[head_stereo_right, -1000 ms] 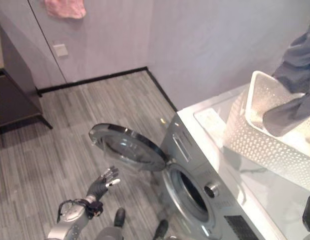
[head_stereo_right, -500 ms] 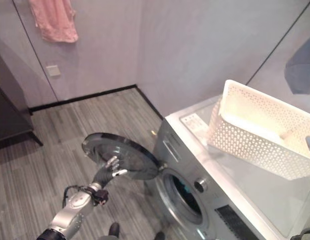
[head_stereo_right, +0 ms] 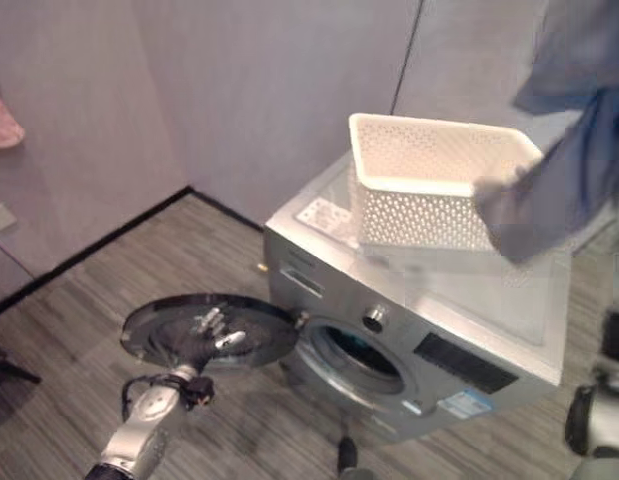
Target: Grab the laundry basket,head to the washer,open it,put in the laundry and shut it.
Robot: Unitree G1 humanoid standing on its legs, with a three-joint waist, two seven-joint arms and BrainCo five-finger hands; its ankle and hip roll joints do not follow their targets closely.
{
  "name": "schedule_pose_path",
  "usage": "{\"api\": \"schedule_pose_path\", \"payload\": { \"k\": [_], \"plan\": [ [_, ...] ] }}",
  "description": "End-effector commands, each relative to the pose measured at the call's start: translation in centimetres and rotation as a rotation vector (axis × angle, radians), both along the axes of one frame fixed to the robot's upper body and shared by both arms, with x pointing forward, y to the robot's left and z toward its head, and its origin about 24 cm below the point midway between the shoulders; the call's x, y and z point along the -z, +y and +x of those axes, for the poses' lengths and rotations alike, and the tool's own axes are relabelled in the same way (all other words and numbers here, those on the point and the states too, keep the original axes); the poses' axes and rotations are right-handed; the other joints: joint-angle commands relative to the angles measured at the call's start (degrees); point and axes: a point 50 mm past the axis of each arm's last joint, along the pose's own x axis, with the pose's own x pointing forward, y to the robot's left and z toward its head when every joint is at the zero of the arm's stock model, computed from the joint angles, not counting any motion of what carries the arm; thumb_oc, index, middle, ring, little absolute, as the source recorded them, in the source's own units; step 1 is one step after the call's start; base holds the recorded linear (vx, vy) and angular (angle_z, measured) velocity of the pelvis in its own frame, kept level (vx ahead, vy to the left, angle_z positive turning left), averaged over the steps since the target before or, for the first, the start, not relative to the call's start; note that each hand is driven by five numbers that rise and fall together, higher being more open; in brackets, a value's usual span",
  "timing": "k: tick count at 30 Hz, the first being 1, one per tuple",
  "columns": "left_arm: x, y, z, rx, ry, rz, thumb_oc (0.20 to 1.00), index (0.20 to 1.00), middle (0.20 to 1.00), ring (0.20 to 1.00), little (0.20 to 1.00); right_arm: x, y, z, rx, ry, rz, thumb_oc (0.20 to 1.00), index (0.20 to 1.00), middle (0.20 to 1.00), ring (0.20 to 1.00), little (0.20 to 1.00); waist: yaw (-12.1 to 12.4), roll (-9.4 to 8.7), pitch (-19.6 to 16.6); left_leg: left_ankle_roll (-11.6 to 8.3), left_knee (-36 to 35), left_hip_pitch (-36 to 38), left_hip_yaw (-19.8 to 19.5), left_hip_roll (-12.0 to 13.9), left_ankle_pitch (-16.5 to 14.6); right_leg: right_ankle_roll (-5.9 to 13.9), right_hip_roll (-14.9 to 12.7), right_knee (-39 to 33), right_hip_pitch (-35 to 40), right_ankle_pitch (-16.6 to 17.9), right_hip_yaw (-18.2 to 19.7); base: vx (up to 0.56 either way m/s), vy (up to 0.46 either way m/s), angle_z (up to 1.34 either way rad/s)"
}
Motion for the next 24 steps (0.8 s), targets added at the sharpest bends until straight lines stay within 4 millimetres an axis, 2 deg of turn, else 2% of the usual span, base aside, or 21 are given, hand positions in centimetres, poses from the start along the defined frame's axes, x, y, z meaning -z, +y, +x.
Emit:
{"api": "schedule_pose_path", "payload": {
  "k": [1,4,7,9,10,14,15,17,24],
  "plan": [
    [-2.0,0.3,0.4,0.033,-0.121,0.044,1.0,1.0,1.0,1.0,1.0,-2.2,0.7,-1.1,0.021,-0.077,-0.086,0.2,0.2,0.2,0.2,0.2,2.43,0.53,-1.54,5.05,0.22,0.05,-1.63,0.4,-6.28,1.43,-1.86,2.46,-0.84,-7.47,-1.99,-0.12,0.33,-0.52],
    [-2.3,0.3,0.4,0.031,-0.134,0.05,1.0,1.0,1.0,1.0,1.0,0.1,1.6,-0.9,-0.038,-0.018,-0.078,0.2,0.2,0.2,0.2,0.2,1.57,1.27,-0.39,7.07,-0.75,1.65,0.36,-1.83,-6.66,2.2,-3.48,5.11,-2.83,-6.55,-0.94,-0.11,0.247,-0.25],
    [-3.4,0.4,0.9,0.034,-0.184,0.068,1.0,1.0,1.0,1.0,1.0,2.4,2.7,-0.8,-0.108,0.047,-0.073,0.2,0.2,0.2,0.2,0.2,1.04,2.08,1.01,8.32,-1.77,3.23,2.6,-2.7,-6.84,2.73,-4.31,7.48,-4.42,-6.21,-1.42,-0.1,0.159,-0.56],
    [-4.0,0.4,1.1,0.039,-0.207,0.077,1.0,1.0,1.0,1.0,1.0,3.0,2.9,-0.9,-0.129,0.06,-0.07,0.2,0.2,0.2,0.2,0.2,1.17,2.22,1.45,8.68,-1.97,3.48,3.28,-2.8,-6.73,2.6,-4.34,8.55,-4.84,-6.73,-1.95,-0.12,0.081,-0.68],
    [-5.6,-0.1,1.9,0.059,-0.285,0.086,1.0,1.0,1.0,1.0,1.0,4.7,3.6,-1.5,-0.19,0.106,-0.084,0.2,0.2,0.2,0.2,0.2,0.46,2.8,1.72,9.27,-2.3,2.99,4.21,-2.99,-6.22,1.48,-3.65,10.3,-3.79,-8.51,-2.5,-0.1,0.058,-0.65],
    [-6.7,-0.7,2.2,0.082,-0.341,0.102,1.0,1.0,1.0,1.0,1.0,6.1,3.9,-1.9,-0.207,0.145,-0.088,0.2,0.2,0.2,0.2,0.2,0.76,2.19,0.91,9.23,-2.22,2.69,4.95,-3.43,-6.37,1.73,-3.62,8.44,-2.42,-8.78,-3.01,-0.01,0.01,-0.26],
    [-8.1,-1.4,2.6,0.105,-0.406,0.106,1.0,1.0,1.0,1.0,1.0,7.8,4.2,-2.2,-0.235,0.218,-0.09,0.2,0.2,0.2,0.2,0.2,0.69,1.2,-0.42,9.05,-2.44,2.86,6.03,-3.54,-6.4,2.56,-3.6,6.53,-1.91,-7.69,-2.33,0.09,-0.054,-0.2],
    [-9.3,-2.0,2.7,0.123,-0.456,0.099,1.0,1.0,1.0,1.0,1.0,9.6,4.8,-2.4,-0.297,0.3,-0.078,0.2,0.2,0.2,0.2,0.2,0.66,0.63,-0.93,9.1,-2.66,3.33,6.5,-3.46,-6.36,2.71,-3.46,6.27,-1.96,-7.06,-1.57,0.07,-0.054,-0.18],
    [-13.8,-6.8,4.2,0.293,-0.633,0.103,1.0,1.0,1.0,1.0,1.0,16.6,6.1,-3.5,-0.476,0.659,-0.039,0.2,0.2,0.2,0.2,0.2,-1.17,-0.79,0.18,8.6,-2.11,4.56,5.01,-2.71,-6.78,2.7,-3.64,8.06,-0.98,-8.24,-2.06,0.01,-0.045,-0.09]
  ]
}}
